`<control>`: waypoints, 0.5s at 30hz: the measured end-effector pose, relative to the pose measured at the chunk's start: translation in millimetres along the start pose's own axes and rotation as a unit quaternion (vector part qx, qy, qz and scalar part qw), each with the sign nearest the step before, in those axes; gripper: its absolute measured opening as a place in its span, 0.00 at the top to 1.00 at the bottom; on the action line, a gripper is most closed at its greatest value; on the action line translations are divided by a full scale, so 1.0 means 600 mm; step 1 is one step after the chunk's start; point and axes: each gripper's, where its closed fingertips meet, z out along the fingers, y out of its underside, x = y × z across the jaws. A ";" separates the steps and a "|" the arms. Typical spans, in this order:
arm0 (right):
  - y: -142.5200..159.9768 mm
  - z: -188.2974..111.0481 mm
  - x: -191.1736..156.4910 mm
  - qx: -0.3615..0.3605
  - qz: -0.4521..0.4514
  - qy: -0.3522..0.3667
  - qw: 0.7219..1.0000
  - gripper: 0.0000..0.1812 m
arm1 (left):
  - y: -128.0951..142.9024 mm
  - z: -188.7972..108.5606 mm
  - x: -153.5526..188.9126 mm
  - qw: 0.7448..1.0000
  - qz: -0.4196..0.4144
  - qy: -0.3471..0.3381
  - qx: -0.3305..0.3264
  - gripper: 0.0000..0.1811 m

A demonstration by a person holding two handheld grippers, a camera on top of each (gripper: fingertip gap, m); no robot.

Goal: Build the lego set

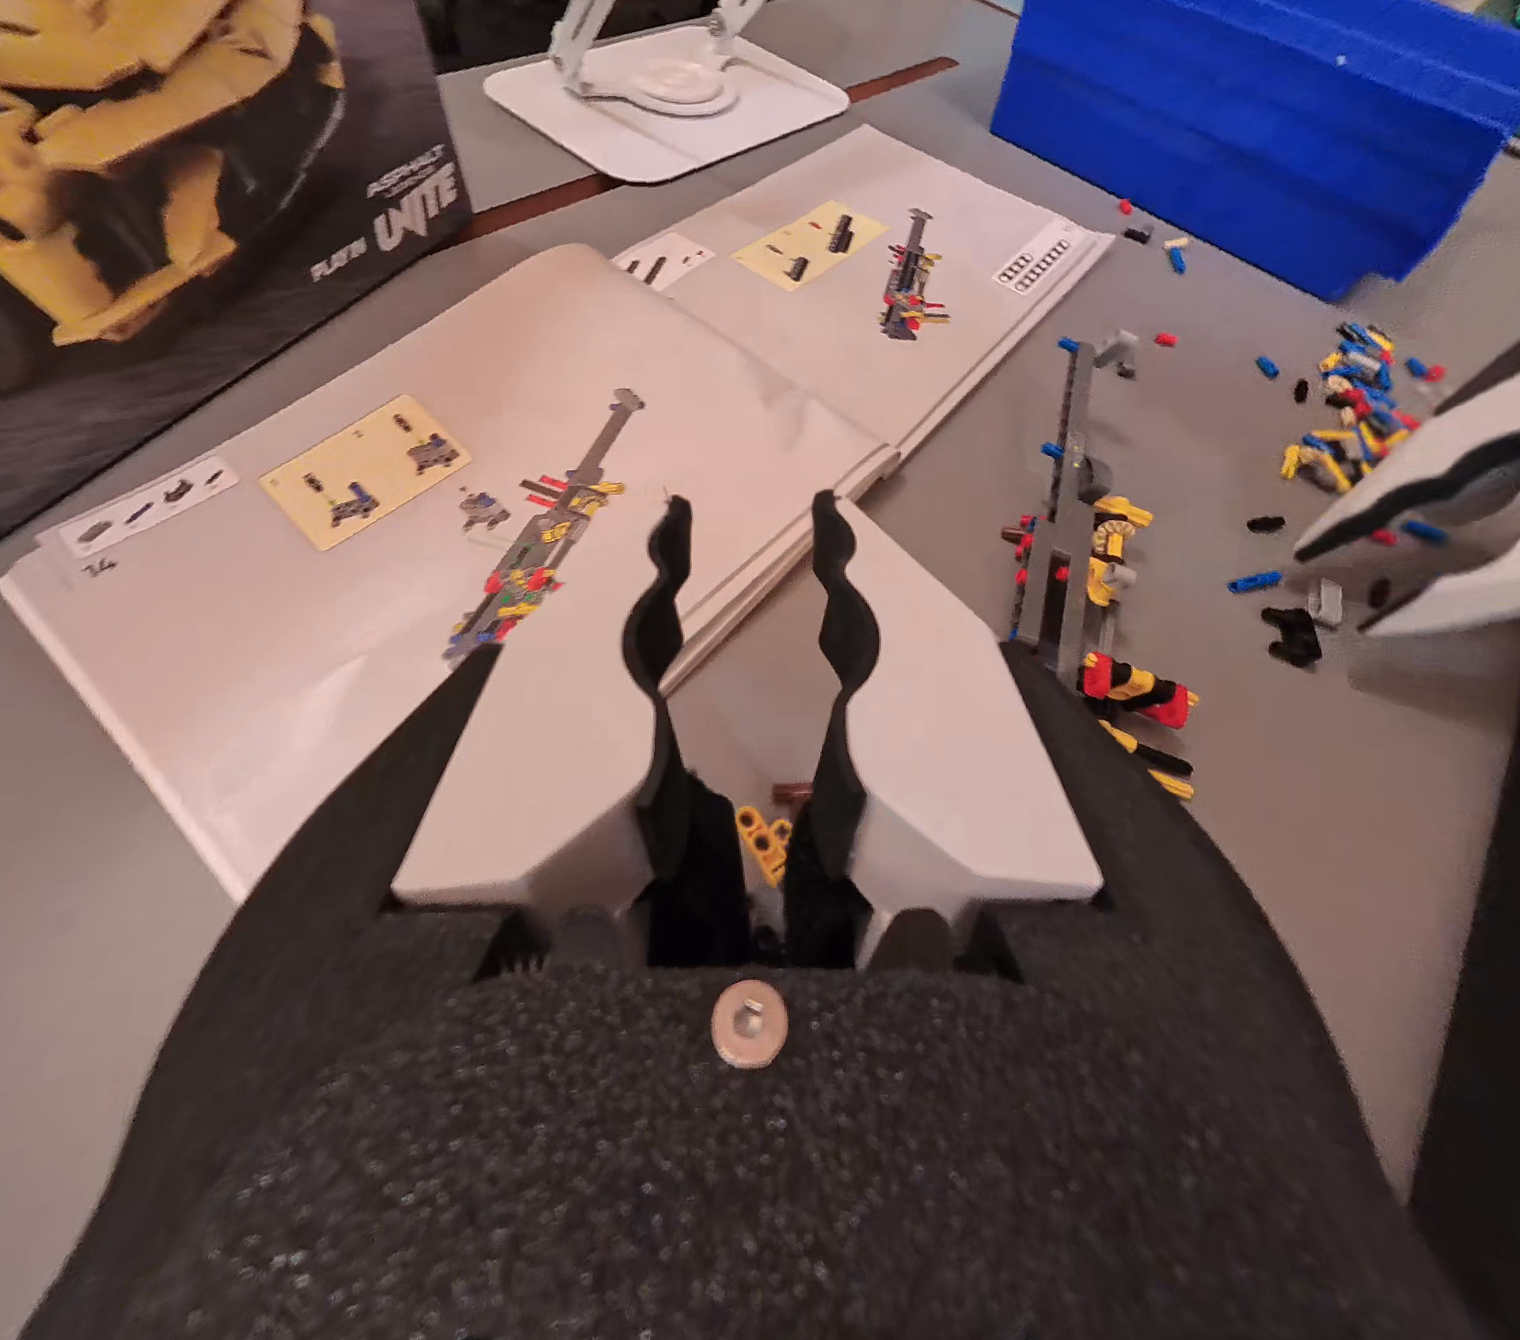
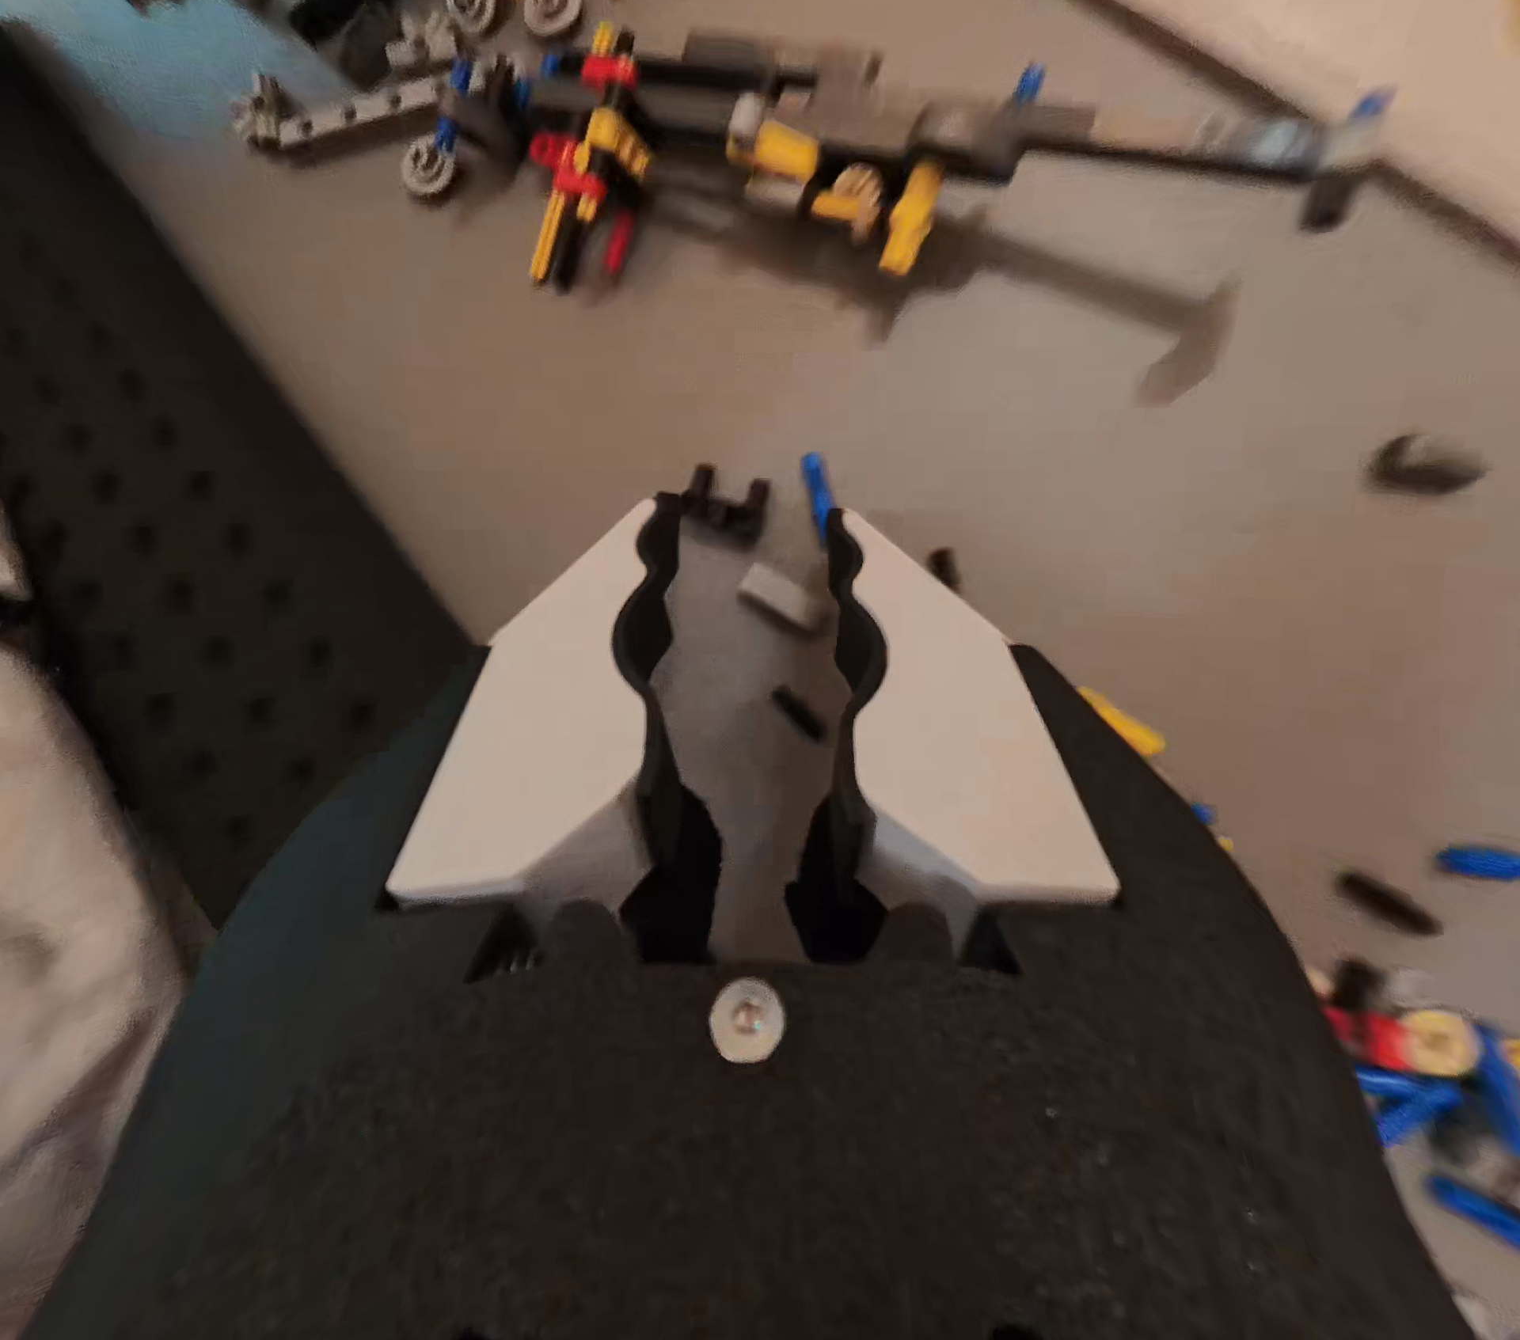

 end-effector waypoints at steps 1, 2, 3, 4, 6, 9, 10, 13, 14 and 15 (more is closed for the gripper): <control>0.013 0.009 -0.008 -0.004 0.003 0.010 1.000 0.80 | 0.001 0.004 0.008 1.000 0.012 0.002 -0.004 0.85; 0.020 0.015 -0.011 -0.004 -0.003 0.028 1.000 0.80 | 0.002 0.008 0.015 1.000 0.026 0.000 -0.008 0.86; 0.023 0.018 -0.010 0.001 -0.010 0.050 0.999 0.80 | 0.005 0.012 0.020 0.999 0.041 -0.006 -0.013 0.86; 0.021 0.019 -0.012 0.009 -0.015 0.060 0.998 0.81 | 0.009 0.016 0.023 0.998 0.054 -0.012 -0.019 0.87; 0.015 0.024 -0.014 0.018 -0.019 0.070 0.997 0.82 | 0.018 0.024 0.031 0.997 0.071 -0.018 -0.032 0.87; 0.017 0.030 -0.014 0.006 -0.037 0.075 0.996 0.84 | 0.014 0.030 0.054 0.998 0.059 0.011 -0.024 0.88; 0.017 0.030 -0.014 0.006 -0.039 0.074 0.996 0.86 | 0.009 0.029 0.065 0.998 0.047 0.028 -0.017 0.88; 0.017 0.032 -0.017 0.004 -0.049 0.075 0.996 0.88 | 0.000 0.025 0.094 0.997 0.022 0.075 -0.004 0.88; 0.016 0.033 -0.017 0.004 -0.052 0.075 0.996 0.88 | -0.001 0.024 0.106 0.995 0.016 0.095 -0.004 0.88; 0.013 0.033 -0.016 0.005 -0.054 0.078 0.995 0.88 | -0.002 0.023 0.119 0.993 0.011 0.115 -0.004 0.88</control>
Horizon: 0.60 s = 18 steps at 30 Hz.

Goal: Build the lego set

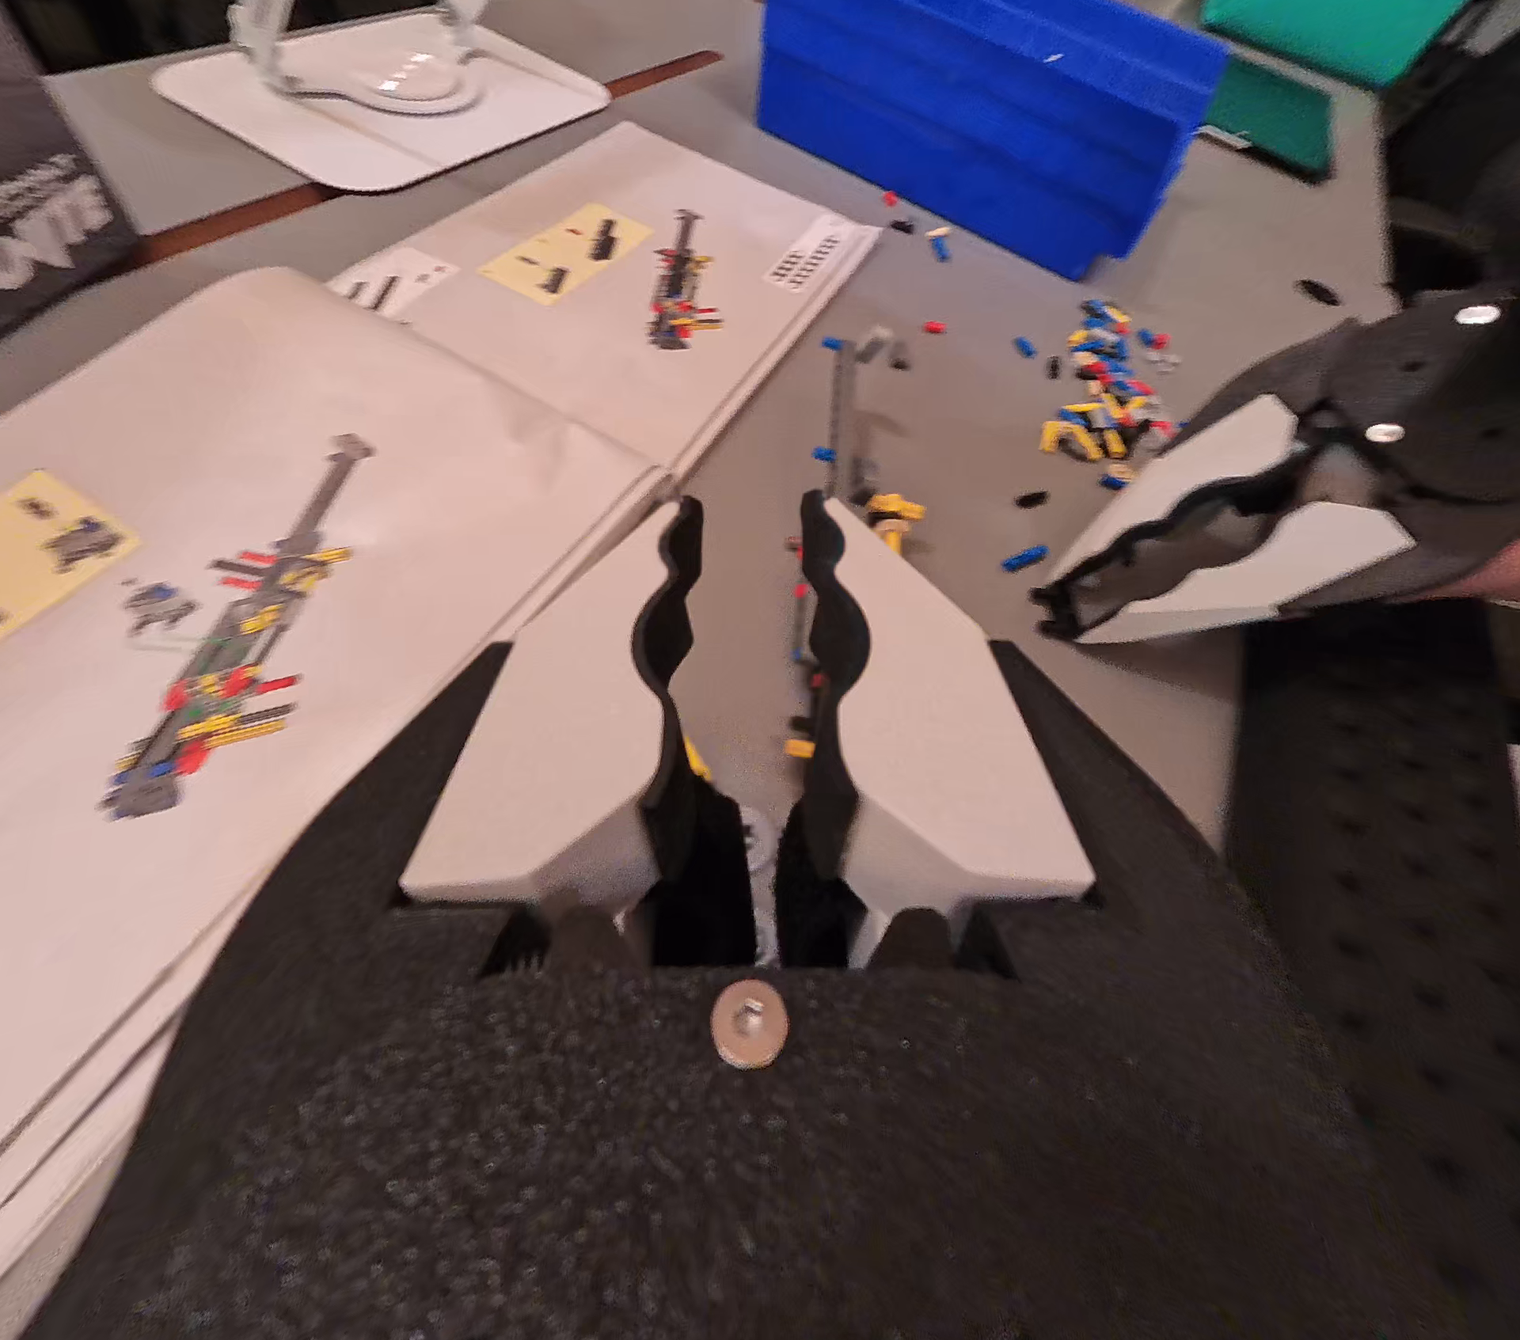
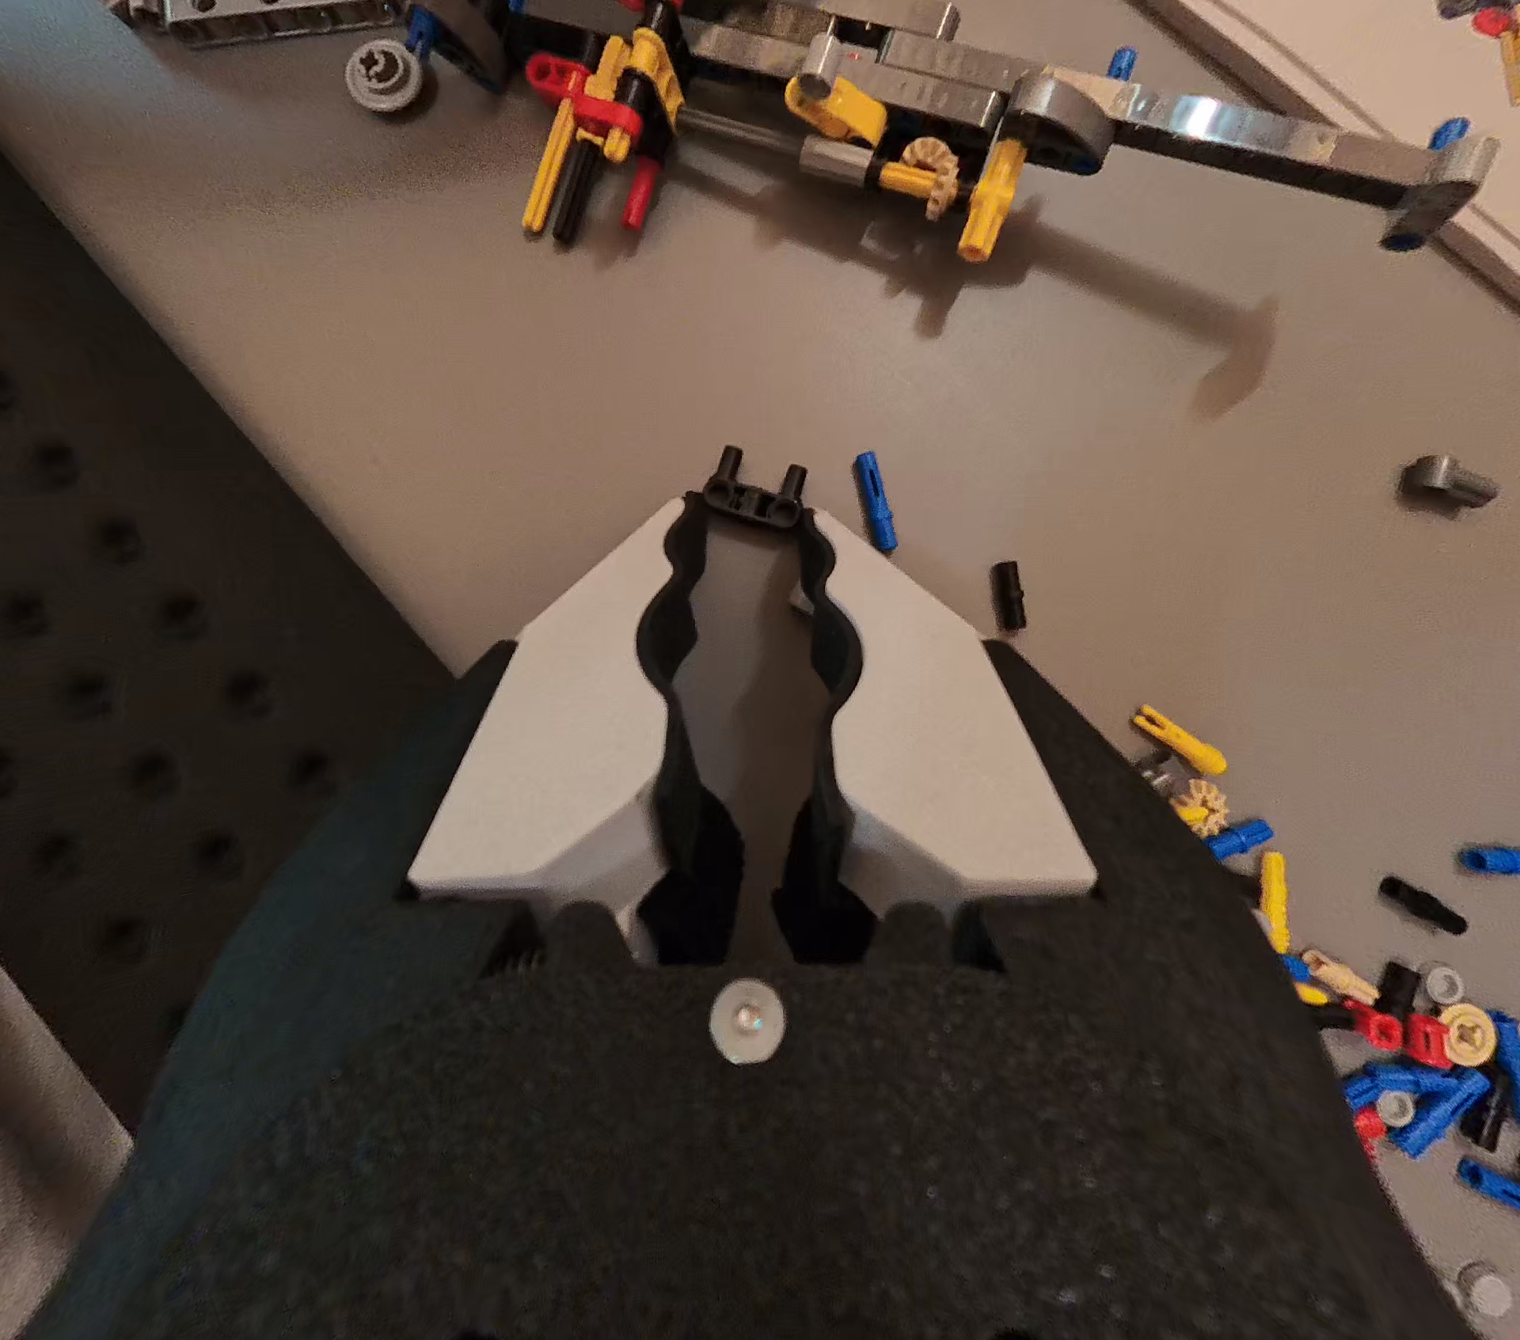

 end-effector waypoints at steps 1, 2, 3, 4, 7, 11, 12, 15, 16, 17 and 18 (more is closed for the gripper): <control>-0.006 0.000 0.000 0.008 -0.002 0.002 1.000 0.88 | 0.000 0.002 0.014 1.000 -0.006 0.023 0.001 0.88; -0.016 -0.003 -0.001 0.023 -0.005 0.003 1.000 0.88 | 0.000 0.004 0.027 0.999 -0.013 0.044 0.000 0.88; -0.029 -0.006 -0.001 0.041 -0.010 0.007 0.999 0.88 | 0.001 0.006 0.039 0.998 -0.023 0.065 0.000 0.88; -0.043 -0.011 0.001 0.059 -0.015 0.014 0.998 0.88 | 0.001 0.009 0.050 0.996 -0.036 0.086 -0.001 0.88; -0.104 -0.028 0.008 0.127 -0.039 0.036 0.990 0.88 | 0.004 0.013 0.080 0.985 -0.085 0.147 -0.007 0.87; -0.189 -0.038 0.017 0.204 -0.067 0.052 0.975 0.88 | -0.004 0.009 0.100 0.970 -0.134 0.203 0.002 0.87; -0.204 -0.038 0.017 0.219 -0.074 0.049 0.972 0.88 | -0.005 0.007 0.102 0.967 -0.140 0.211 0.003 0.87; -0.230 -0.033 0.013 0.254 -0.100 0.045 0.961 0.88 | -0.017 -0.001 0.106 0.958 -0.163 0.236 0.021 0.87; -0.233 -0.029 0.012 0.257 -0.111 0.050 0.959 0.88 | -0.022 -0.004 0.106 0.954 -0.173 0.243 0.028 0.87; -0.237 -0.026 0.013 0.261 -0.123 0.060 0.956 0.88 | -0.025 -0.005 0.103 0.951 -0.183 0.246 0.033 0.86; -0.241 -0.025 0.013 0.267 -0.135 0.067 0.952 0.88 | -0.025 -0.006 0.100 0.950 -0.189 0.246 0.035 0.86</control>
